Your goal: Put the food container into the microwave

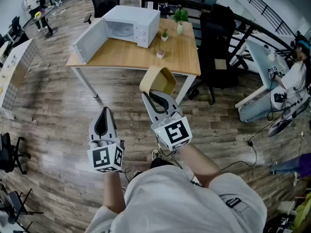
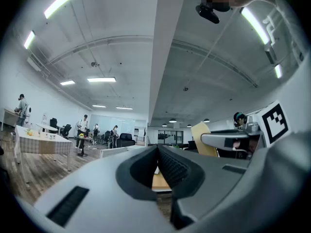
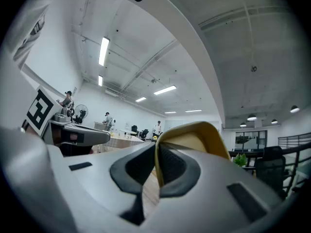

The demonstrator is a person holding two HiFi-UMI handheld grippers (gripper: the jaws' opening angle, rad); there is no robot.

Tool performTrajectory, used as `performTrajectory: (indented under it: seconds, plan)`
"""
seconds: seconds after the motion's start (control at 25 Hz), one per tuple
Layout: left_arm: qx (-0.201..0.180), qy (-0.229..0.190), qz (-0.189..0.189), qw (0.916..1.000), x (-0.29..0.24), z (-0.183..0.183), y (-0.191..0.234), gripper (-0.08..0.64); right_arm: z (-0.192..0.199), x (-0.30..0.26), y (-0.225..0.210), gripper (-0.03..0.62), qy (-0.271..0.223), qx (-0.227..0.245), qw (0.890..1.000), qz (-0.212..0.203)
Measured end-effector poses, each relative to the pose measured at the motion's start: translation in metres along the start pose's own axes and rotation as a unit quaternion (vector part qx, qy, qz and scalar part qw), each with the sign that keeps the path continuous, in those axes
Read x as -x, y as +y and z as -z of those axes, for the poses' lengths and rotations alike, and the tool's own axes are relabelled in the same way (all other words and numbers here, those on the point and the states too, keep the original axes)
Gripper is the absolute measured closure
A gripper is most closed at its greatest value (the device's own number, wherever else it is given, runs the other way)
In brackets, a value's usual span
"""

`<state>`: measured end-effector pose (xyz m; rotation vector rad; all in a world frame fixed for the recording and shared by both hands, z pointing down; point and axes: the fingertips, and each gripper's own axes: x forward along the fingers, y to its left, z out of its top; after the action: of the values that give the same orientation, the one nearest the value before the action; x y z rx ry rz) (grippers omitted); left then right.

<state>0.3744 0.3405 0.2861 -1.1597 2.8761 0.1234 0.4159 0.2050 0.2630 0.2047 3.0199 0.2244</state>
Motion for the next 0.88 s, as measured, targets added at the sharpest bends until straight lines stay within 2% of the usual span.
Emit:
performTrajectory:
  seconds: [0.24,0.48,0.88]
  plan:
    - [0.001,0.01,0.01,0.9999,-0.014,0.006,-0.01,0.548,0.008,-0.003,-0.015,0.572,0.011,0.0,1.0,0.003]
    - [0.005,0.022,0.015,0.9996,-0.028,0.019,-0.023,0.548,0.019,-0.004,-0.023,0.571,0.008,-0.008,1.0,-0.022]
    - [0.007,0.034,0.018,0.9992,-0.069,0.038,-0.06,0.548,0.052,0.0,-0.077,0.571,0.026,-0.014,0.999,-0.038]
